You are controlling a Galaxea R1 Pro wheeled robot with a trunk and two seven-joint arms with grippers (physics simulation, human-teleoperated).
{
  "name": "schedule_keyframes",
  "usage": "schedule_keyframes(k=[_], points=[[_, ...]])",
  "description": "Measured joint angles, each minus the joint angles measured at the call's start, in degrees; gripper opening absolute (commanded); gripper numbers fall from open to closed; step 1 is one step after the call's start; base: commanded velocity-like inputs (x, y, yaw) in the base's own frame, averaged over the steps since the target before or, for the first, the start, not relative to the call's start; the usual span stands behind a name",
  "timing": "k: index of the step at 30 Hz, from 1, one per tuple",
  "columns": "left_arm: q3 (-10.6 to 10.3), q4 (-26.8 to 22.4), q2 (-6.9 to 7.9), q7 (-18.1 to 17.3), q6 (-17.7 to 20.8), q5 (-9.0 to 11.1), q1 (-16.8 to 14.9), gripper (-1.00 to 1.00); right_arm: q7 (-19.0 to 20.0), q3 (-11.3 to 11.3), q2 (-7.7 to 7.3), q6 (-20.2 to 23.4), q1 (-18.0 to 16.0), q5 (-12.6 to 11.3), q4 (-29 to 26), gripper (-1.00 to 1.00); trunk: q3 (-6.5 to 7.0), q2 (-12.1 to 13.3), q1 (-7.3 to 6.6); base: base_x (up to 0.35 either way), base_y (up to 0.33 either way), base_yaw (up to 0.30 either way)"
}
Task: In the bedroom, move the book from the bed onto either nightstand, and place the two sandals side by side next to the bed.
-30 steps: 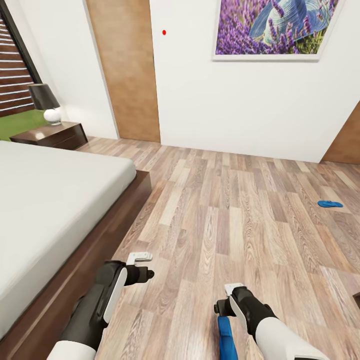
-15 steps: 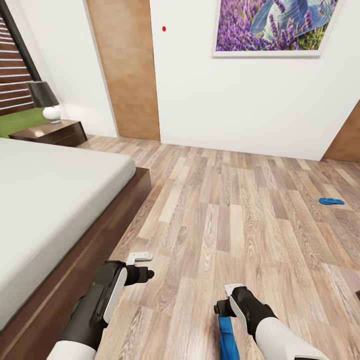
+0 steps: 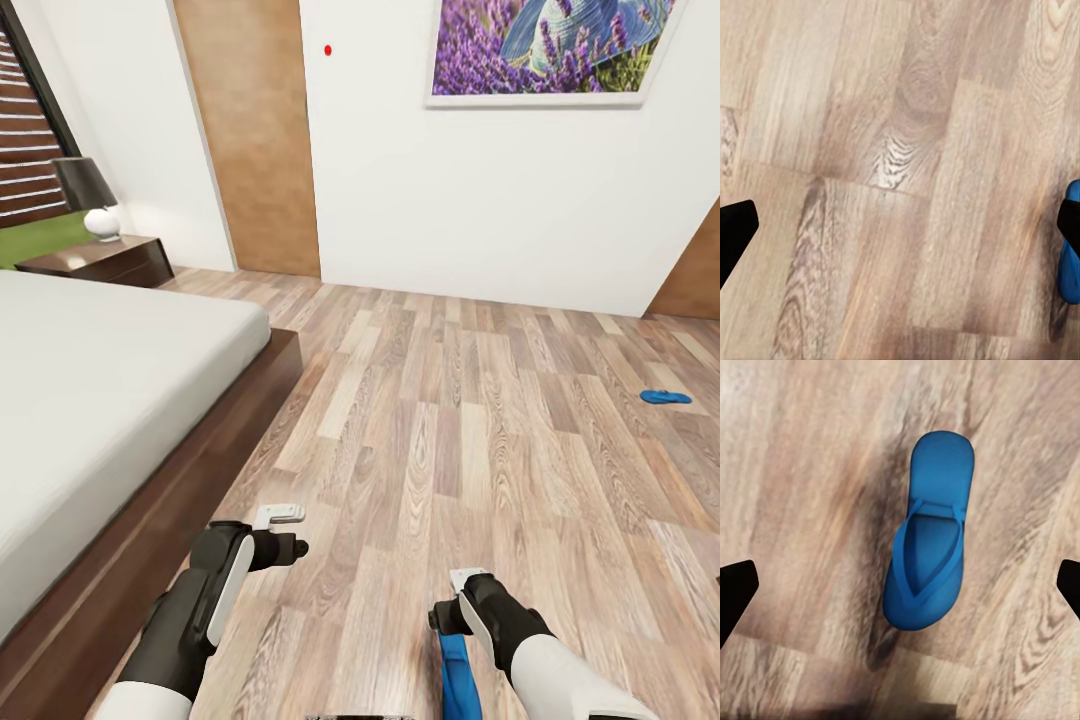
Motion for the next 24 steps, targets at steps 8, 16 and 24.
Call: schedule_keyframes(k=[8,16,24], points=[[-0.1,-3.7,-0.01,0.0,0.3,0.0,2.0,1.00,0.0,0.0,-0.01,0.0,0.0,0.0,0.1,1.00,-1.44,-3.2,1.76,0.000,0.000,0.000],[-0.5,-9.3,-0.03,0.0,0.7,0.0,5.8,1.00,0.0,0.0,-0.01,0.0,0.0,0.0,0.1,1.00,-2.87,-6.4,3.51,0.000,0.000,0.000],[-0.9,-11.1,-0.04,0.0,0.9,0.0,7.1,1.00,-0.1,-0.1,-0.01,0.0,0.0,0.0,0.1,1.00,-4.43,-8.5,4.70,0.000,0.000,0.000]])
